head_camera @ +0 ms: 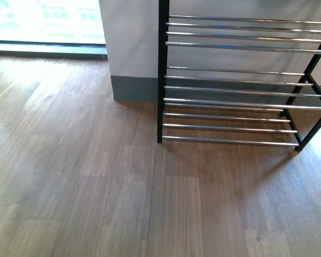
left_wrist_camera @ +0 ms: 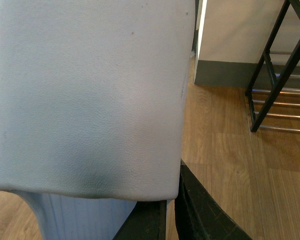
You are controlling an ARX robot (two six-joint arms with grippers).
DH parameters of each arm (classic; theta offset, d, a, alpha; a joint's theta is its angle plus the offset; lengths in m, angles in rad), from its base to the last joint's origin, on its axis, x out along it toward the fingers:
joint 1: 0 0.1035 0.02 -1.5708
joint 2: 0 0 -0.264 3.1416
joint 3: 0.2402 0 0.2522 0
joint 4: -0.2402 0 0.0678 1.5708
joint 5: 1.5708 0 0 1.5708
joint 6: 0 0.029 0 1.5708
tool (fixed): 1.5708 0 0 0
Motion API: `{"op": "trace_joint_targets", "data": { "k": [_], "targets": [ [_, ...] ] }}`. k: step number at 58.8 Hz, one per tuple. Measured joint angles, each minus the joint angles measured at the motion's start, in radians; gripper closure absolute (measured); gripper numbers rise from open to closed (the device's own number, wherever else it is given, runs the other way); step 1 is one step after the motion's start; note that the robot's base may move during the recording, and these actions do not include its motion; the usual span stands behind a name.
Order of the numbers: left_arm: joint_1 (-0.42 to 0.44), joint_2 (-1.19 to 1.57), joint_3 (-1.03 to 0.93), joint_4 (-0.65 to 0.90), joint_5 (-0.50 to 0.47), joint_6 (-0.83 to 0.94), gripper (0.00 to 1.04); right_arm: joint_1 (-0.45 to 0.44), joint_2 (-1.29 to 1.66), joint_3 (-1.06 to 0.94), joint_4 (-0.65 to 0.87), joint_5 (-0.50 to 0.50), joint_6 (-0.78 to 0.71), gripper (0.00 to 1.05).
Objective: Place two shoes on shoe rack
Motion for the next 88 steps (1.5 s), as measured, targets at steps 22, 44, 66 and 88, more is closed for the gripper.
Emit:
{"op": "trace_joint_targets", "data": {
  "k": [22, 44, 66, 88],
  "targets": [
    [0.001, 0.000, -0.002, 0.000, 0.000, 0.000, 1.03, 0.000, -0.001, 0.000, 0.000, 0.001, 0.000, 1.03],
    [0.001, 0.000, -0.002, 0.000, 0.000, -0.001, 1.03, 0.000, 0.000, 0.000, 0.000, 0.000, 0.000, 1.03],
    [0.001, 0.000, -0.006, -0.001, 0.000, -0.001, 1.03, 0.000, 0.001, -0.001, 0.000, -0.001, 0.000, 1.03],
    [0.001, 0.000, -0.006, -0.001, 0.000, -0.002, 1.03, 0.000, 0.000, -0.001, 0.000, 0.000, 0.000, 1.03]
  ]
}}
